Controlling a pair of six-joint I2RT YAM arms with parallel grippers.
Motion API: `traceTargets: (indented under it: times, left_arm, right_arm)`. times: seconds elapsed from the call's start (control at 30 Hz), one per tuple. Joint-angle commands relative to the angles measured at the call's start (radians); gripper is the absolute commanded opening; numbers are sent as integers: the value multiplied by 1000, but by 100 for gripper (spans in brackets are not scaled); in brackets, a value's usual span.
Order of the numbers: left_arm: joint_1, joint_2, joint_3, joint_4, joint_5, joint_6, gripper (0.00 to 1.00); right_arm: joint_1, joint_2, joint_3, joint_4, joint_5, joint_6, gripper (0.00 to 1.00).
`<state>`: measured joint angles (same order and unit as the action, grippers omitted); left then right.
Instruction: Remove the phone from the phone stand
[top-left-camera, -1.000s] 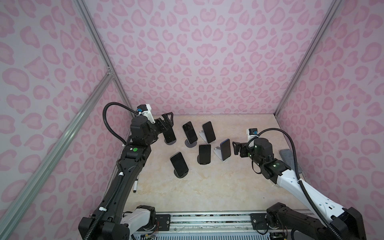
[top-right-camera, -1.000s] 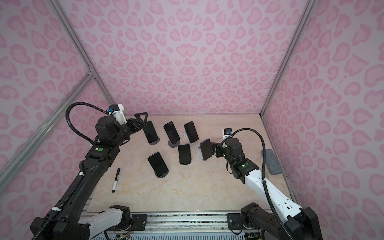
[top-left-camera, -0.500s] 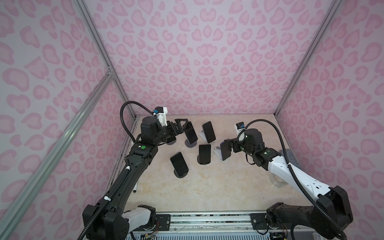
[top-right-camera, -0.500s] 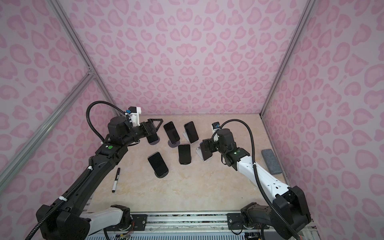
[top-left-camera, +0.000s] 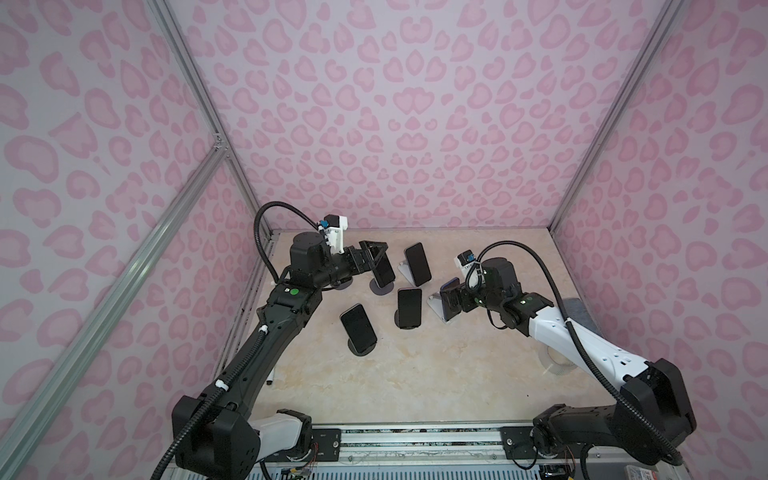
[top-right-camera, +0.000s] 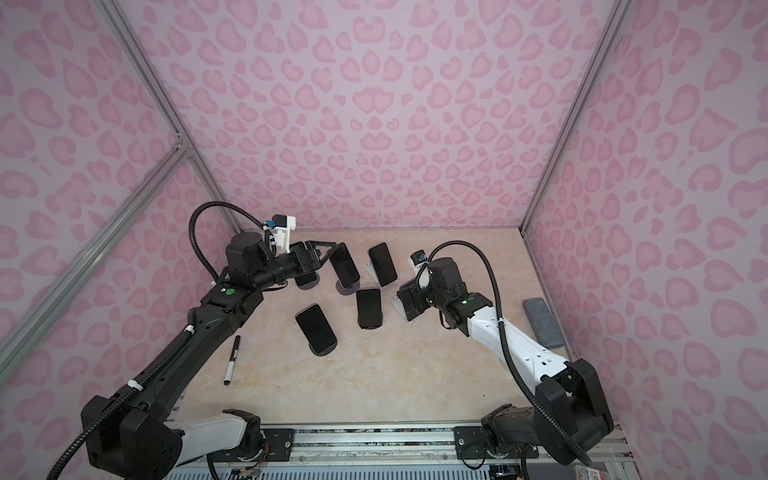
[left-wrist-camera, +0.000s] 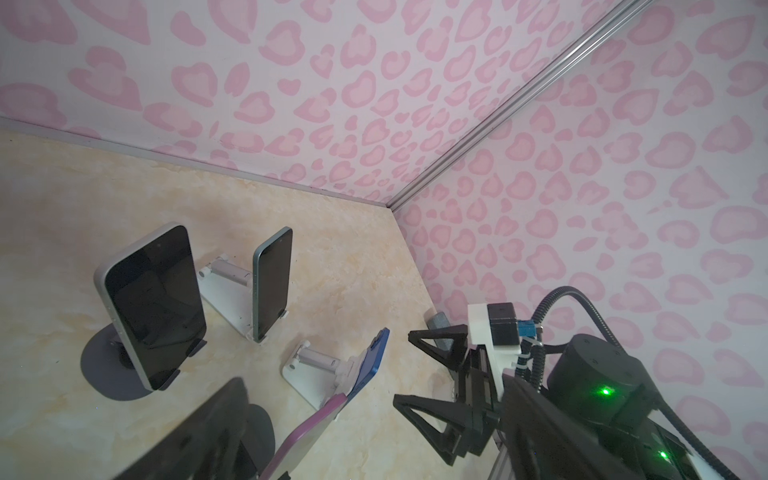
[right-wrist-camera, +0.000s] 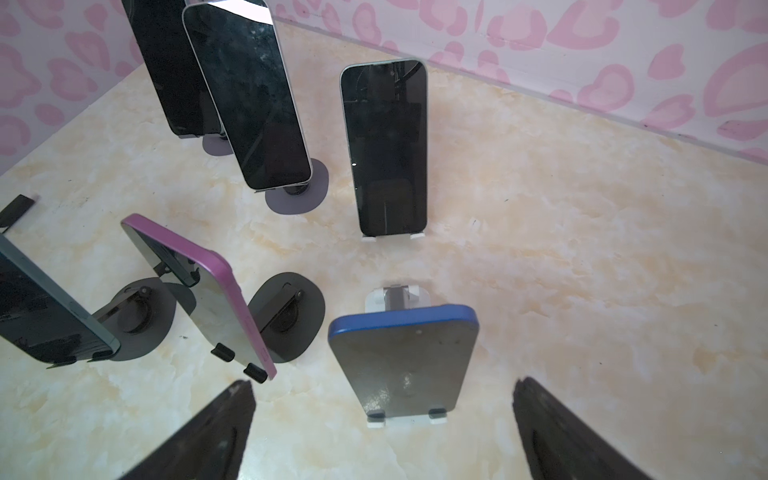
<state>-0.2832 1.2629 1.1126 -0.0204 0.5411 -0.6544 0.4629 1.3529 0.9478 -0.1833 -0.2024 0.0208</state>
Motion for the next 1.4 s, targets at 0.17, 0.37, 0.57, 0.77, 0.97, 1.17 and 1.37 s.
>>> traceTargets:
  times: [0.17, 0.37, 0.57, 0.77, 0.97, 1.17, 1.37]
  left_arm:
    - [-1, 17, 7, 56, 35, 2, 98]
    - [-1, 23, 12, 62, 52, -19, 100]
    - [-1, 0, 11, 62, 55, -3, 100]
    - [-1, 12, 18, 69, 85, -12, 100]
    - [-1, 9, 14, 80, 94, -11, 100]
    - [-1, 6, 10, 88, 99, -12, 100]
    - [-1, 14, 11, 87, 103, -17, 100]
  right_arm:
    - [0, 51, 33, -33, 36, -59, 99]
    - [-5, 62, 30, -16, 21, -74, 99]
    - [-13, 82, 32, 4, -19, -79, 98]
    - [-12, 119, 33, 14, -20, -73, 97]
    - [-7, 147, 31, 35, -54, -57, 94]
    - [-4, 165, 23, 73, -39, -47, 90]
    - [-6, 171, 26, 90, 1, -55, 90]
